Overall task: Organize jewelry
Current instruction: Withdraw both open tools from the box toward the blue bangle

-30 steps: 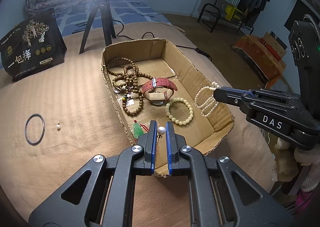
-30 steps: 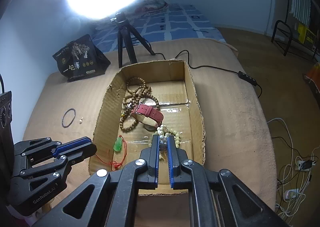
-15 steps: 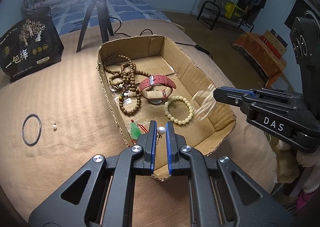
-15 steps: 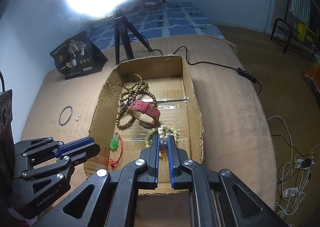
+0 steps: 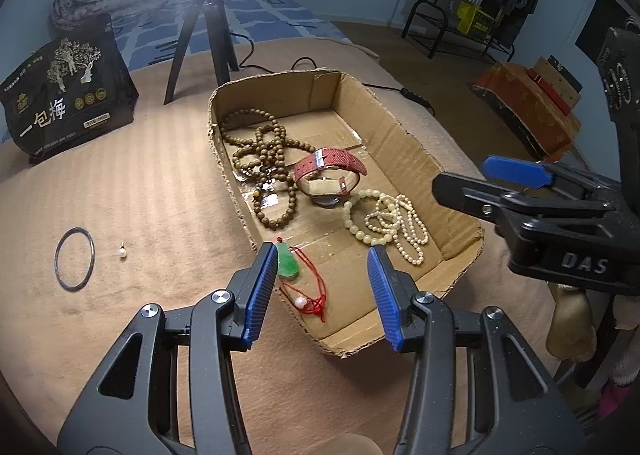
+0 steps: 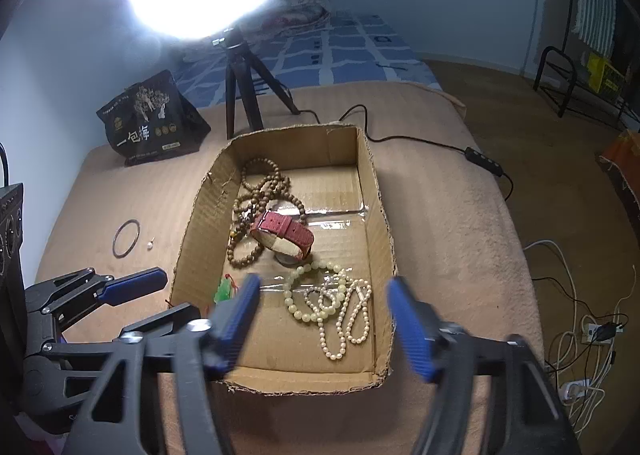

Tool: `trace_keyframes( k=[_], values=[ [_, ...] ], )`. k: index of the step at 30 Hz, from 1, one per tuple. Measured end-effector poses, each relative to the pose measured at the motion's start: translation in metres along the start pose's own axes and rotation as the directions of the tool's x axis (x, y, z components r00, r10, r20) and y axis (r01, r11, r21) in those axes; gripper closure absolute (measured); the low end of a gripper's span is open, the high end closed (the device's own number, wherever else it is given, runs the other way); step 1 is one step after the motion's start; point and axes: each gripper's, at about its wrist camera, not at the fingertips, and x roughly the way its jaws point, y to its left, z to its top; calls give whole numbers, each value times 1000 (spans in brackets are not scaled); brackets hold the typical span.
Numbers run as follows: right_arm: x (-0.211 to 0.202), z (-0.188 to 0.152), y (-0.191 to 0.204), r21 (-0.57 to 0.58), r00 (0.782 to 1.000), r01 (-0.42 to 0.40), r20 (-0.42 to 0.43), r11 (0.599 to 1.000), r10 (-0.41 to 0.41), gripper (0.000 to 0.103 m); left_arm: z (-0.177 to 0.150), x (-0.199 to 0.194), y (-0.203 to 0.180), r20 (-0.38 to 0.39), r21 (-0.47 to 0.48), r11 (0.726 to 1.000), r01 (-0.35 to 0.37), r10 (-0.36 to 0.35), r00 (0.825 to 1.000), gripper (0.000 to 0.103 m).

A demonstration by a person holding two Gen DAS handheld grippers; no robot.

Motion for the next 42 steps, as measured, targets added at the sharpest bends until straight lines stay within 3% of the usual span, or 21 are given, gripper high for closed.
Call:
trace_keyframes(
  k=[4,23,42],
  values=[
    [-3,2,1,6,1000,14,17,1000,-14,11,-2,-2,4,2,-2,1000,-12,12,1000,38],
    [-18,10,22,6,996,-34,78,999,34,6,-2,-35,45,22,-49,996,-76,77,997,37],
    [-7,21,71,-44,988,-123,86,991,126,6,-11,-55,149,18,-203,966,-160,167,986,35]
  ],
)
